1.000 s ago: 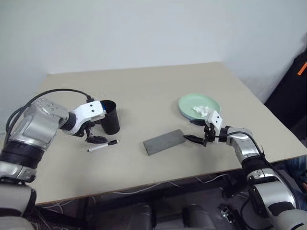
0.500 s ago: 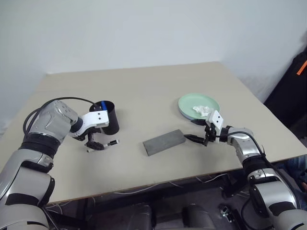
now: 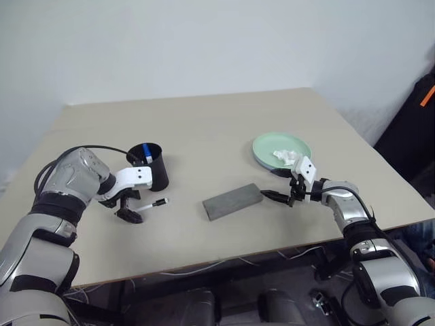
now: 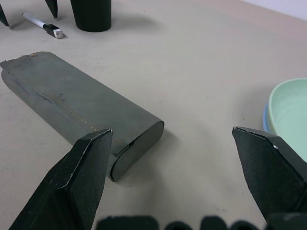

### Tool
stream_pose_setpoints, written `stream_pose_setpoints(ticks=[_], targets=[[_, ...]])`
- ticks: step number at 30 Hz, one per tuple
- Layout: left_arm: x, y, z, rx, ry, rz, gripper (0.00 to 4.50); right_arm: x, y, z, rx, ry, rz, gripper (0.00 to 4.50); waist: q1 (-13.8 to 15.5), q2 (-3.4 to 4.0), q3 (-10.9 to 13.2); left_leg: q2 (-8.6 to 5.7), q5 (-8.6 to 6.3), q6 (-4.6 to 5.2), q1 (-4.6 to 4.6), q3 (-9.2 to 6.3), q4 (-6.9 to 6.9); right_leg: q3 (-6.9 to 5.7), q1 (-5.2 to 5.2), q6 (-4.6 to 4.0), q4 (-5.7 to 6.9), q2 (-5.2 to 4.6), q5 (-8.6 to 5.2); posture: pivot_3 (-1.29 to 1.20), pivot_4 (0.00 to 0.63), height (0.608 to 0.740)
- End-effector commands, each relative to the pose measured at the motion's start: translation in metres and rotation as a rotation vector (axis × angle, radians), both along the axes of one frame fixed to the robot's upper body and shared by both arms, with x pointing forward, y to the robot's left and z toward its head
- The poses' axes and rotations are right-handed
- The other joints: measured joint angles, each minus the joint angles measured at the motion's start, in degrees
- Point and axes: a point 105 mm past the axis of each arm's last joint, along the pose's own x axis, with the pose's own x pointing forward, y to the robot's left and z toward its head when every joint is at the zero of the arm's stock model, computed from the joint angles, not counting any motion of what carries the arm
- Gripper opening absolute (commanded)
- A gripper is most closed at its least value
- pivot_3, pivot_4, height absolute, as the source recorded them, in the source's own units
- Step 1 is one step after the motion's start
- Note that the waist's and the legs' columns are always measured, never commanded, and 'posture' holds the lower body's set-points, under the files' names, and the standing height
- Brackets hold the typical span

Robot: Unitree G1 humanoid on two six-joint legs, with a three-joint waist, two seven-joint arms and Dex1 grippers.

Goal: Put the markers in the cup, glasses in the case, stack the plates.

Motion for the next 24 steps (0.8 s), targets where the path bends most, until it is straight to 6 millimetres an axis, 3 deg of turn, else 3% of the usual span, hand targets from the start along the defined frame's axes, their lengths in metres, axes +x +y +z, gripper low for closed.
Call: stream_pose_setpoints(ticks=[1,11,24], targets=[[-0.002,0.002,-0.004,0.018,0.032,0.004,3.54,0.006,0.000,0.017,0.012,-0.065,0.001,4.34,0.0,0.01,0.0,0.00,0.00,0.00,0.01,-0.01,0.00,0.00,0.00,-0.01,0.01,0.00,0.01,0.00,0.000,0.738],[-0.004,0.002,-0.014,0.030,0.053,0.000,0.03,0.005,-0.002,0.016,0.011,-0.067,-0.007,4.34,0.0,0.16,-0.1,0.00,0.00,0.00,0.09,-0.11,0.00,-0.08,0.02,-0.07,0.07,0.00,0.06,0.00,0.000,0.738],[-0.004,-0.007,-0.013,-0.016,0.019,-0.039,0.03,0.006,0.000,0.017,0.011,-0.071,-0.004,4.34,0.0,0.40,-0.3,0.00,0.00,0.00,0.11,-0.15,0.00,-0.12,0.04,-0.13,0.08,0.00,0.13,0.00,0.000,0.738]])
